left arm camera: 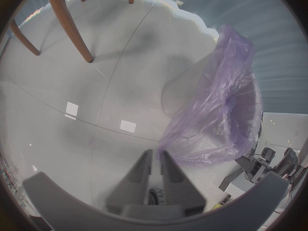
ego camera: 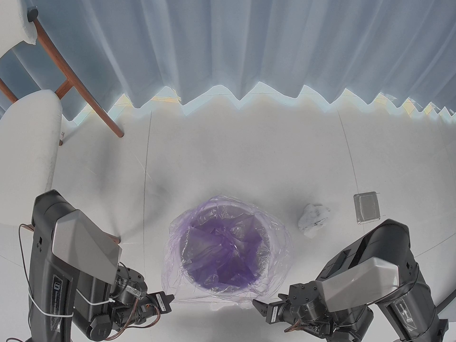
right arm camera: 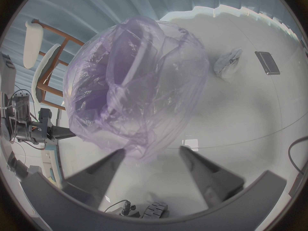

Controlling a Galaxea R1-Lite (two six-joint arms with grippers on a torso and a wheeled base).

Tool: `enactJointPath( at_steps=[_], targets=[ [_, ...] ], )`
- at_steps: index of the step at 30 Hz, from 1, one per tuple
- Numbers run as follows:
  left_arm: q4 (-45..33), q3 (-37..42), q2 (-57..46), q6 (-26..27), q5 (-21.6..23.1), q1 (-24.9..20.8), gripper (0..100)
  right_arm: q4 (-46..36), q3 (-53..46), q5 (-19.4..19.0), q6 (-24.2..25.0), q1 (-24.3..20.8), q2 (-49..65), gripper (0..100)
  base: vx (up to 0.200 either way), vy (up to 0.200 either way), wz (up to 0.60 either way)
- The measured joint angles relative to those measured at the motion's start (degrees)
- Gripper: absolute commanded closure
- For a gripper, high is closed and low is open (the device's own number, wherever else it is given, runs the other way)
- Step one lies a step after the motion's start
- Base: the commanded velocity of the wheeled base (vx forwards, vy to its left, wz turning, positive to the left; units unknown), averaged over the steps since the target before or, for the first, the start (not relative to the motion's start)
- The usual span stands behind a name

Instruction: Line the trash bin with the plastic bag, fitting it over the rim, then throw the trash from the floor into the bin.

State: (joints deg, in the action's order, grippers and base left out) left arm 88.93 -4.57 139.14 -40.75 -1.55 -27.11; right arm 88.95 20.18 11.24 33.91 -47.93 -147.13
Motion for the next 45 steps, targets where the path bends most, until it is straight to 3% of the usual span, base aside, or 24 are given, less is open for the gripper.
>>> enactJointPath(
  at_steps=[3, 4, 5, 19, 26, 36, 45],
  targets=[
    [0.0, 1.3, -1.7, -0.2, -0.3, -0.4, 0, 0.0, -1.2, -0.1, 0.1, -0.6, 0.4, 0, 0.000, 0.000, 0.00],
    [0.0, 3.1, -6.9, -0.6, -0.6, -0.5, 0, 0.0, -3.6, -0.3, 2.1, -3.9, 3.1, 0, 0.000, 0.000, 0.00],
    [0.0, 3.2, -7.6, -0.7, -0.6, -0.5, 0, 0.0, -3.8, -0.3, 2.6, -4.4, 3.7, 0, 0.000, 0.000, 0.00],
    [0.0, 3.6, -21.3, 0.2, 1.3, 0.4, 0, 0.0, -5.0, -1.5, 6.7, -7.8, 13.5, 0, 0.000, 0.000, 0.00],
    [0.0, 2.5, -27.0, 12.3, -0.1, 0.6, 0, 0.0, -4.5, -1.6, 5.7, -7.3, 19.1, 0, 0.000, 0.000, 0.00],
    [0.0, -3.0, -26.7, 24.4, -1.6, 0.1, 0, 0.0, -4.7, -1.6, 3.7, -6.6, 24.1, 0, 0.000, 0.000, 0.00],
    [0.0, -7.8, -20.4, 29.4, -1.9, 0.1, 0, 0.0, -4.8, -1.5, 3.3, -6.4, 24.7, 0, 0.000, 0.000, 0.00]
  ],
)
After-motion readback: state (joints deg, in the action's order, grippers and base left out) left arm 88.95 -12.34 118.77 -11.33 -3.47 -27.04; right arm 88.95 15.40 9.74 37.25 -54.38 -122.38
